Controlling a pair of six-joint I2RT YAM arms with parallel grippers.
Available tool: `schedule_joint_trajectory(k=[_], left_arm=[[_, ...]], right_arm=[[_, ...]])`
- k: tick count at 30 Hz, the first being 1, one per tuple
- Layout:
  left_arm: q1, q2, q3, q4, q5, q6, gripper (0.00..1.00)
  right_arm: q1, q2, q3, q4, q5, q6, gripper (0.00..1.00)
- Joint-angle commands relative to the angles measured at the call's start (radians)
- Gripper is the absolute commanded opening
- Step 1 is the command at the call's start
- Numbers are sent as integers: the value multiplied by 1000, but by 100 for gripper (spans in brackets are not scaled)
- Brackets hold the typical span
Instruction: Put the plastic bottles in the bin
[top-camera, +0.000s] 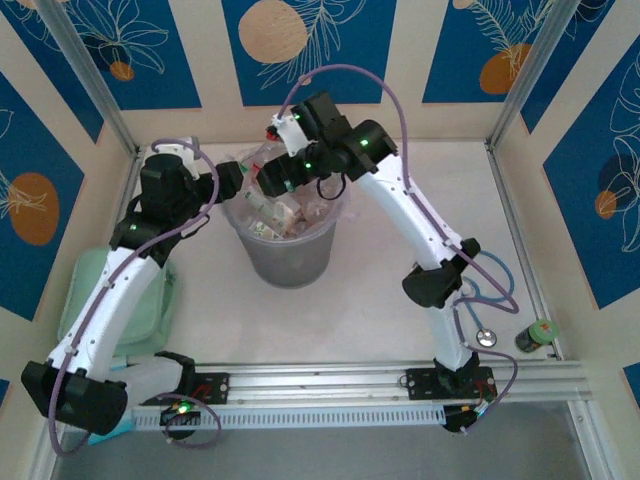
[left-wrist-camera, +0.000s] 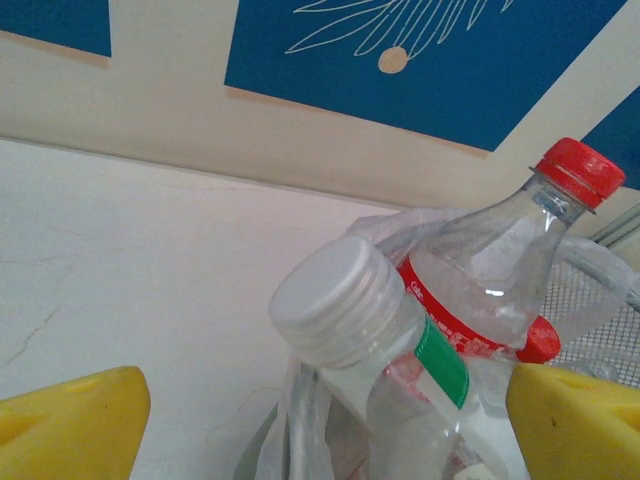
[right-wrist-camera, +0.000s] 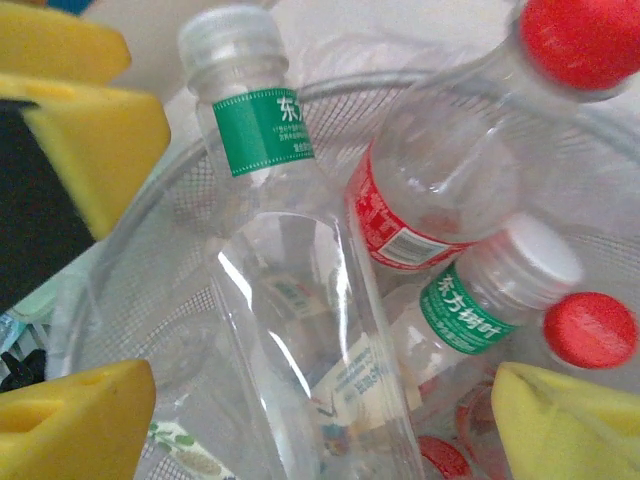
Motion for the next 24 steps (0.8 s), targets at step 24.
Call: schedule_joint_trajectory(k=[24], left_arm=[[-91, 11, -172, 138, 225, -49, 92]], right_arm=[[-526, -773, -1129, 517, -117, 266, 87]])
